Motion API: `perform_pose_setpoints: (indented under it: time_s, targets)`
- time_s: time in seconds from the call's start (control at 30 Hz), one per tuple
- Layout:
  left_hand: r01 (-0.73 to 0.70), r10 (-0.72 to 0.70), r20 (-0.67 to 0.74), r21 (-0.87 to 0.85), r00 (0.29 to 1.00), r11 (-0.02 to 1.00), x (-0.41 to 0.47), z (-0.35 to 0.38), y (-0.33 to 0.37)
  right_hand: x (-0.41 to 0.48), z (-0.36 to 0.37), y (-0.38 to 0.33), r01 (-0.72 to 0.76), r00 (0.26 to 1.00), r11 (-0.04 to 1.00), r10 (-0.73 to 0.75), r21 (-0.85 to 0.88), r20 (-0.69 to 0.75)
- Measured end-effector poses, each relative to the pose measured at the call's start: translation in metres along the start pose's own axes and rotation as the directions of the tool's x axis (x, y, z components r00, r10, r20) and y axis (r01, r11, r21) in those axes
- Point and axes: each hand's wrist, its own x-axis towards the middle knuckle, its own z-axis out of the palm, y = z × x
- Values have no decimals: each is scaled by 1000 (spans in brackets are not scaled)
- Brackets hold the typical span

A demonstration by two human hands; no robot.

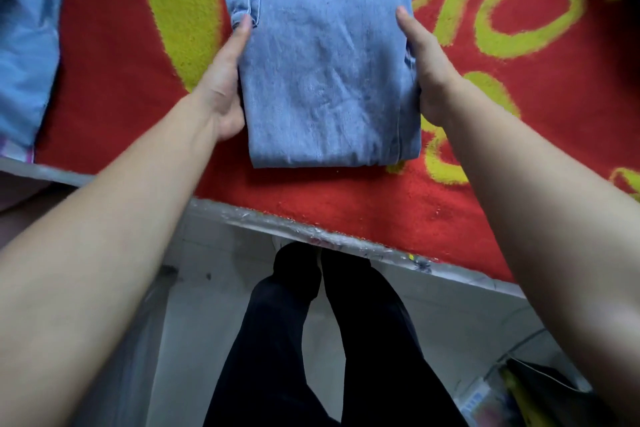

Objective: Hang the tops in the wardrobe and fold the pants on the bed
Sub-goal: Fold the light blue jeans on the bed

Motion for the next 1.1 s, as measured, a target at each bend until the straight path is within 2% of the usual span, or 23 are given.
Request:
perform_pose_setpoints:
  time_s: [0.1,0.2,0.37,0.5,0.57,0.67,0.77,0.83,0.9,1.1]
  targets:
    - [35,-39,-68,-53,997,998,-2,-8,2,-3,1,1,44,998,997,-47,58,39]
    - [70,-71,-8,-101,997,992,-14,-6,-5,-18,2,6,40,992,990,-55,136,111]
    - [161,-170,-84,-100,982,982,-54,-15,-14,-60,3,6,-76,974,959,13,274,225]
    - [206,-214,-18,-192,977,959,-108,-28,-2,-111,8,-10,-121,955,952,34,282,296]
    - [188,-190,10,-193,982,963,-140,-34,14,-146,16,-26,-85,959,956,2,280,283]
    - [137,-130,71,-100,989,986,-191,-39,45,-204,32,-53,-29,967,954,-49,298,251]
    - [31,-35,175,25,984,999,-246,-45,73,-260,48,-77,39,965,959,-109,279,240]
    - [-30,17,192,64,981,998,-283,-46,86,-295,56,-93,57,954,956,-137,289,265]
    - [-94,78,197,73,977,993,-325,-45,94,-330,64,-109,74,947,955,-157,286,281]
    - [-329,326,156,-8,932,944,-444,-46,100,-419,89,-147,218,879,971,-238,96,414]
